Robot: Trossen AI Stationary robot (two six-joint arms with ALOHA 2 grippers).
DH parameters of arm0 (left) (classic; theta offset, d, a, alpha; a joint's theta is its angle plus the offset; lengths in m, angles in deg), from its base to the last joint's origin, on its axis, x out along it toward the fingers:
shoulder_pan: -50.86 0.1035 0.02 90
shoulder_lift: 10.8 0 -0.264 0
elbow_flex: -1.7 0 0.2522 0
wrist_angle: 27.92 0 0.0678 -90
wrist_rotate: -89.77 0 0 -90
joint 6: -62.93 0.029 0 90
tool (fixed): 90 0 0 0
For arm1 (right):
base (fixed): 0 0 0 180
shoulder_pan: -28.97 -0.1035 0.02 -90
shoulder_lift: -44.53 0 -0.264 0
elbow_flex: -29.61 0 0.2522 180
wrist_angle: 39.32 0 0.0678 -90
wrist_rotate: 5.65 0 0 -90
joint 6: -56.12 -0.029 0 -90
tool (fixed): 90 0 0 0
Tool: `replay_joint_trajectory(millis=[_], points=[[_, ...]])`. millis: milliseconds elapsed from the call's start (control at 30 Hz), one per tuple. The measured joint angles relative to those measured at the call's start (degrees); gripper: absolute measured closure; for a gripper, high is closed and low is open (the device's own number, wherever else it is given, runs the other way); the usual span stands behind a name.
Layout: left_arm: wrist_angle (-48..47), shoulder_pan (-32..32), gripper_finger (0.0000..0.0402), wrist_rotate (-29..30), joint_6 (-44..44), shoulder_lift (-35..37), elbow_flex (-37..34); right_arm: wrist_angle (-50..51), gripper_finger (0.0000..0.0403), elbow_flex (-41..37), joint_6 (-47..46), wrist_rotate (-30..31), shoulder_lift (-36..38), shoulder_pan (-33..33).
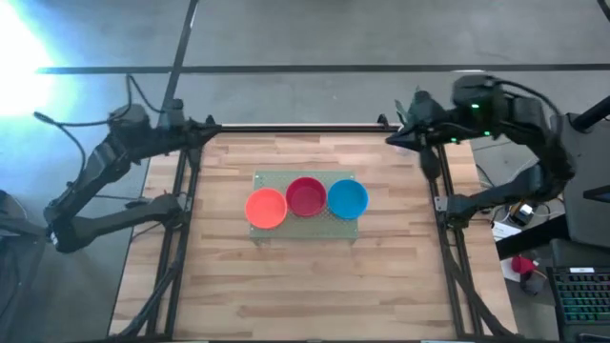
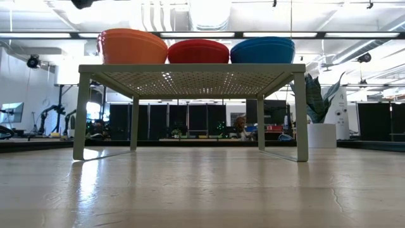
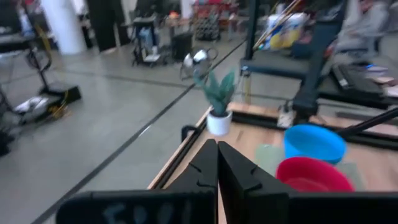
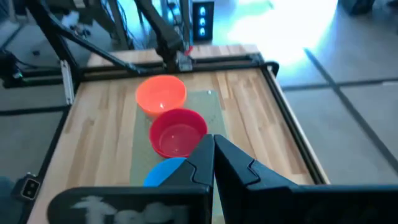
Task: Pick & Place Mini bowls
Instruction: Return to Home Position
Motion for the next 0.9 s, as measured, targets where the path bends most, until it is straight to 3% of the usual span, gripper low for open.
replay_joint_trajectory(millis=[367,900], points=[[6.02,-0.02,0.0401,-7.62,-3.56,6.66,-2.95,-10.87,0.0394,-17.68,-3.25,-0.35,15.57,0.0],[13.87,0.03,0.0401,-7.6,-9.34,20.43,-14.11,-26.84,0.0394,-41.88,-7.77,-0.13,39.46,0.02]])
